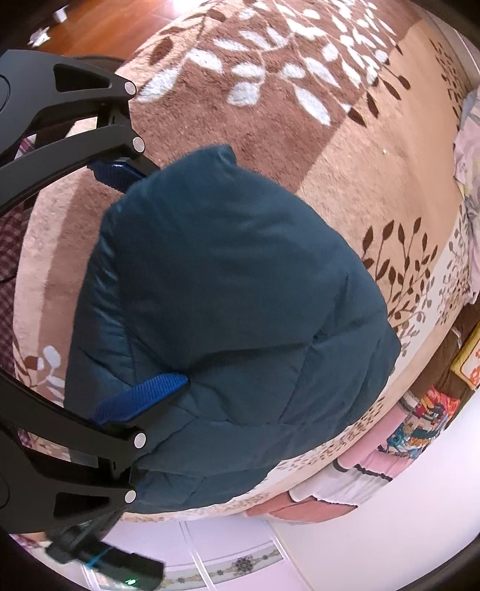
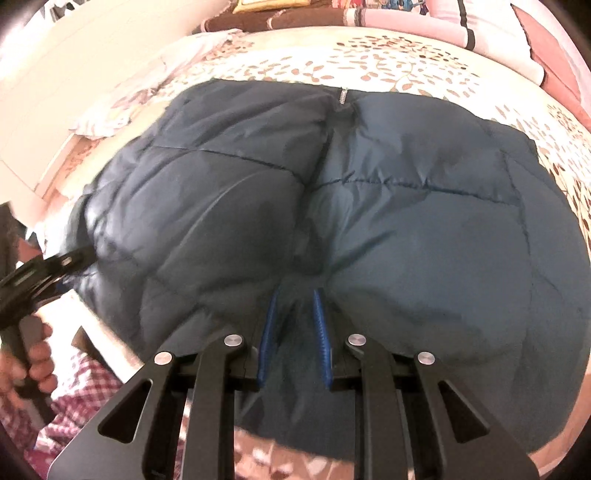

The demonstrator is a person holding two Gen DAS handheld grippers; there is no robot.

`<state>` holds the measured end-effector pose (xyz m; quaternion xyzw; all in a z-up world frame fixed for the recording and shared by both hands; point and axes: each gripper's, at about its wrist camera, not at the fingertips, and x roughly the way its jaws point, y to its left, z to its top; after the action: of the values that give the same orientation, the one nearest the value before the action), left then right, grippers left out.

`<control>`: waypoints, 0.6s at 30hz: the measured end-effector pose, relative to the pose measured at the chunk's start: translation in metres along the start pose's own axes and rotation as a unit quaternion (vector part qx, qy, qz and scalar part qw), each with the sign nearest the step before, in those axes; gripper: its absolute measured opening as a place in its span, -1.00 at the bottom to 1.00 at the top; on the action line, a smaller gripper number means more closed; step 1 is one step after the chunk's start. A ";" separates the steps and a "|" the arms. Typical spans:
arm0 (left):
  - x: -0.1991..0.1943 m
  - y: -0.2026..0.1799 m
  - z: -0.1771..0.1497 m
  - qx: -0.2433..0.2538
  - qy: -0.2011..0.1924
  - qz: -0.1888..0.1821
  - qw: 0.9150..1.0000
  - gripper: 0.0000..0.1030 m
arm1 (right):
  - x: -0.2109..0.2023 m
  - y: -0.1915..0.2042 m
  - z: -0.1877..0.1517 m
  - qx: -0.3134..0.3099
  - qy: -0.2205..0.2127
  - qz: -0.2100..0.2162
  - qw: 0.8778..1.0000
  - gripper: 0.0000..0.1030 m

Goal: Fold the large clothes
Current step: 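Lift and fold the jacket with the right tool while the left tool hovers open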

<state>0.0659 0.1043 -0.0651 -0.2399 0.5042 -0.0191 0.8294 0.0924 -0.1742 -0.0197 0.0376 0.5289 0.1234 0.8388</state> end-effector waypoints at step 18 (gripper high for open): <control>0.019 0.005 -0.001 -0.021 0.006 -0.029 0.999 0.81 | 0.030 0.017 -0.036 -0.025 0.048 0.000 0.999 -0.57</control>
<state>0.0730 0.1033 -0.0839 -0.2717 0.5026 -0.0341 0.8200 0.0700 -0.1530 -0.0586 0.0102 0.5649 0.1382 0.8134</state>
